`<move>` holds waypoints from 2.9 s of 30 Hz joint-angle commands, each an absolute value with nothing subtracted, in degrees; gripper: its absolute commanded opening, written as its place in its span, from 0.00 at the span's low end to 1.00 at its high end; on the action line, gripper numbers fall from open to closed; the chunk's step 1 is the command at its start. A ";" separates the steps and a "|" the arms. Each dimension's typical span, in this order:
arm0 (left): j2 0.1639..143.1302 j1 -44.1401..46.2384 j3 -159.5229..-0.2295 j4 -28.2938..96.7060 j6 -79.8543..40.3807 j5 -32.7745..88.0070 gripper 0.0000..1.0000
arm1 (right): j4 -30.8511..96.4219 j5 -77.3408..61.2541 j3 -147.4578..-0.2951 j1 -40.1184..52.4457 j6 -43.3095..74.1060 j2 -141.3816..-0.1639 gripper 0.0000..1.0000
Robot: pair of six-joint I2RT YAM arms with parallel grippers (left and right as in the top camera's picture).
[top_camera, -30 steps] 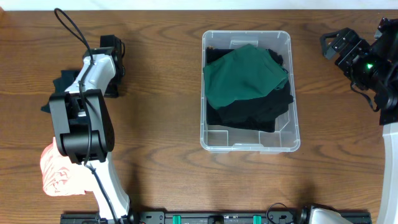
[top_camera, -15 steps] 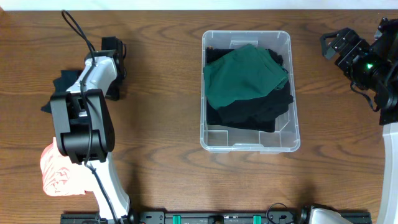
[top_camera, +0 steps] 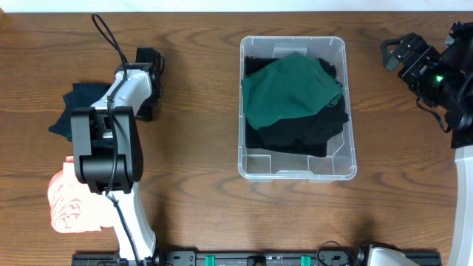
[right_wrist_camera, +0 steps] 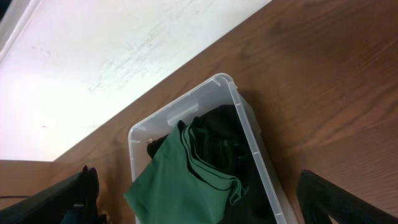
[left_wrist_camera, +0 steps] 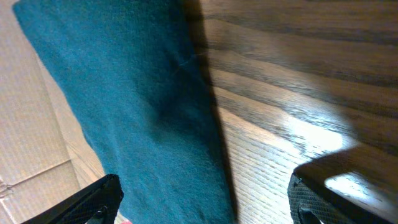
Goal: Pack container
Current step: 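Lower the left gripper onto the dark teal garment and close, then lift the dark teal garment and swing it right over the bin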
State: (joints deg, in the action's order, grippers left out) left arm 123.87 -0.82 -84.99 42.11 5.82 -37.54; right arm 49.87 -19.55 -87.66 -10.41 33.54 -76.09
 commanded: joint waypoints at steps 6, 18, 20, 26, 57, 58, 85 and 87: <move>124.38 -4.93 -81.43 39.86 4.89 -43.11 0.87 | 49.78 -19.73 -87.85 -10.66 33.82 -75.37 0.99; 124.38 -7.97 -81.43 36.69 1.17 -42.92 0.84 | 49.78 -19.73 -87.85 -10.66 33.82 -75.37 0.99; 124.38 -7.97 -81.23 36.62 1.19 -42.92 0.79 | 49.78 -19.73 -87.85 -10.66 33.82 -75.37 0.99; 124.38 -7.97 -80.66 36.42 1.08 -43.90 0.75 | 49.78 -19.73 -87.85 -10.66 33.80 -75.37 0.99; 124.46 -8.08 -76.82 30.09 -0.91 -46.94 0.20 | 49.78 -19.73 -87.85 -10.66 33.82 -75.37 0.99; 124.44 -8.05 -76.82 30.09 -0.58 -46.98 0.15 | 49.78 -19.73 -87.85 -10.66 33.82 -75.37 0.99; 92.05 5.41 -76.95 33.08 9.45 -40.75 0.06 | 49.78 -19.73 -87.85 -10.66 33.82 -75.37 0.99; 88.75 7.94 -77.03 33.10 10.04 -39.33 0.06 | 49.78 -19.73 -87.85 -10.66 33.82 -75.37 0.99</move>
State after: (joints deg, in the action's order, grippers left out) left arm 93.01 5.15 -76.51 33.08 7.79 -42.17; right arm 49.87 -19.55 -87.66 -10.41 33.54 -76.09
